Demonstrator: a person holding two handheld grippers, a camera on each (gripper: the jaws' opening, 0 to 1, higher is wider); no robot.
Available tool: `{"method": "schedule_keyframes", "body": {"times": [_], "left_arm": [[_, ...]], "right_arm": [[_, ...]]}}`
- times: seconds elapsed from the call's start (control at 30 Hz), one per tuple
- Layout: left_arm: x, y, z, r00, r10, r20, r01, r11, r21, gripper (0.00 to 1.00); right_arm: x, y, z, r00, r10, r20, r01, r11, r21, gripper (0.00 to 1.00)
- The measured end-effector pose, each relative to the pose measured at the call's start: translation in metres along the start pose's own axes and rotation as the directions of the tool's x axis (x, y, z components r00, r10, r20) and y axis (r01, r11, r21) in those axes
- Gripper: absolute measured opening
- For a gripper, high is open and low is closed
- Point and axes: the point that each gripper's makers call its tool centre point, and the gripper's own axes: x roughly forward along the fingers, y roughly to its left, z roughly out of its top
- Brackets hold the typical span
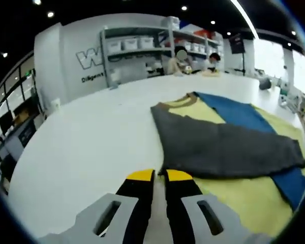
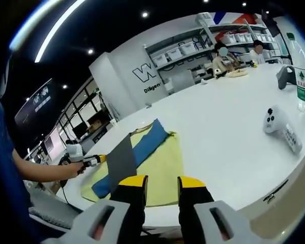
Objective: Fold the garment on the visible template until the final outline fits inside the template.
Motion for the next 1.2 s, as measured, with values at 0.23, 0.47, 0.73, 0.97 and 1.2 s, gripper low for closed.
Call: {"method": "schedule_keyframes", "body": {"times": [0.23, 0.47, 0.73, 0.97, 1.2], "left_arm": [[-0.05, 0.004, -0.008, 0.997, -0.062, 0.036, 0.067, 0.985, -0.16, 0.28], [-0.122, -0.026, -0.01, 0.984, -0.157, 0.089, 0.18, 0.85, -0.494, 0.48], [-0.158, -0.068, -0.056, 0.96, -0.267, -0.083, 0.195, 0.853, -0.484, 0.45], [-0.166, -0.105, -0.072, 0.905, -0.37, -0.209, 0.259, 0.871, -0.418, 0.34], [-0.172, -0.115, -0.076, 0.889, -0.396, -0.229, 0.262, 0.851, -0.454, 0.34]], "right_arm": [[0.003, -0.002, 0.0, 1.0, 0.006, 0.029, -0.006, 1.0, 0.008, 0.21], [0.008, -0.008, -0.007, 1.0, -0.003, 0.013, 0.004, 1.0, -0.016, 0.23], [0.016, -0.014, -0.022, 0.999, -0.002, -0.048, 0.0, 0.999, -0.04, 0.26], [0.027, -0.025, -0.041, 0.993, -0.013, -0.121, 0.001, 0.995, -0.098, 0.24], [0.032, -0.033, -0.047, 0.99, -0.009, -0.142, -0.006, 0.994, -0.106, 0.22]]}}
